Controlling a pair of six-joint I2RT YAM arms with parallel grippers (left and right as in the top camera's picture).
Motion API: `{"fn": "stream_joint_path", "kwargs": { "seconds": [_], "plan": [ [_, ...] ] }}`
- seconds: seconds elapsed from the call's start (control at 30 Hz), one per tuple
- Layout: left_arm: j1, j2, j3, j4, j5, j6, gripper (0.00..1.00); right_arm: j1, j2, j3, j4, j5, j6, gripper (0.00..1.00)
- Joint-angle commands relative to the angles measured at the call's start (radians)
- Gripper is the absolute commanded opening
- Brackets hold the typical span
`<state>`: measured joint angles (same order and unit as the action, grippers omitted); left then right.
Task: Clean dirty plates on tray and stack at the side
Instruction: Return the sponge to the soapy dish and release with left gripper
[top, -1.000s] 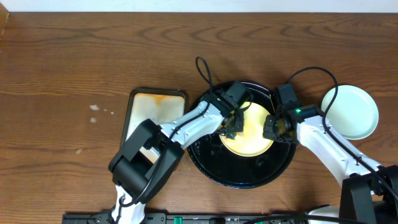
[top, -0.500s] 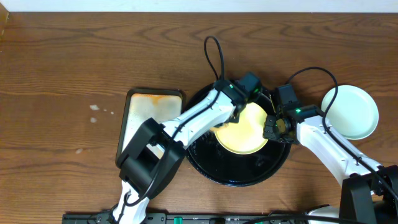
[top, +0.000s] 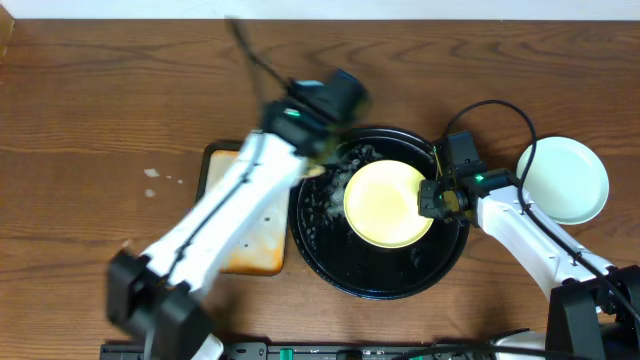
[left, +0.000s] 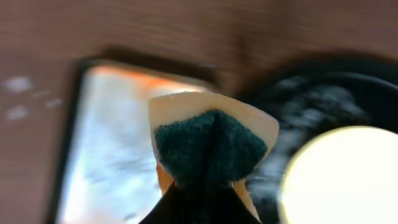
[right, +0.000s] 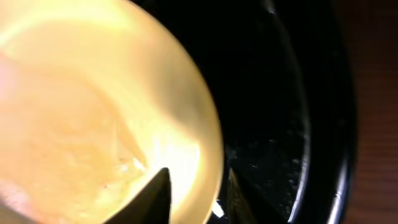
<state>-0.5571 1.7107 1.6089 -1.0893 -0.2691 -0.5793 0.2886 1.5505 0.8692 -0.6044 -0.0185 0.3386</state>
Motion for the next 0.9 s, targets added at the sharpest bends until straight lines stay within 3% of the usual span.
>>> {"fn": "stream_joint_path", "kwargs": {
  "seconds": [0.0,0.23,0.4,0.57,0.67,0.73,0.8,0.87],
  "plan": [
    [0.144,-0.043,0.016,-0.082,-0.018,-0.007,0.15,-0.007,-0.011,0.014,0.004,-0.042,-0.086,0.31],
    [0.381,-0.042,-0.14,-0.042,0.249,0.206,0.15,-0.008,0.063,0.012,0.025,-0.035,-0.093,0.29],
    [0.47,-0.042,-0.28,0.041,0.43,0.396,0.17,-0.01,0.124,0.012,0.048,-0.017,-0.075,0.2],
    [0.479,-0.042,-0.337,0.072,0.442,0.415,0.22,-0.022,0.13,0.012,0.044,-0.01,-0.07,0.15],
    [0.48,-0.042,-0.359,0.106,0.437,0.415,0.29,-0.027,0.13,0.012,0.047,-0.009,-0.075,0.02],
    [0.48,-0.042,-0.372,0.119,0.438,0.414,0.31,-0.038,0.128,0.013,0.045,-0.01,-0.075,0.03],
    [0.479,-0.042,-0.378,0.113,0.438,0.414,0.31,-0.05,0.113,0.014,0.032,-0.017,-0.098,0.14],
    [0.479,-0.042,-0.378,0.103,0.438,0.414,0.38,-0.055,0.086,0.014,0.015,-0.017,-0.13,0.2]
  ]
}}
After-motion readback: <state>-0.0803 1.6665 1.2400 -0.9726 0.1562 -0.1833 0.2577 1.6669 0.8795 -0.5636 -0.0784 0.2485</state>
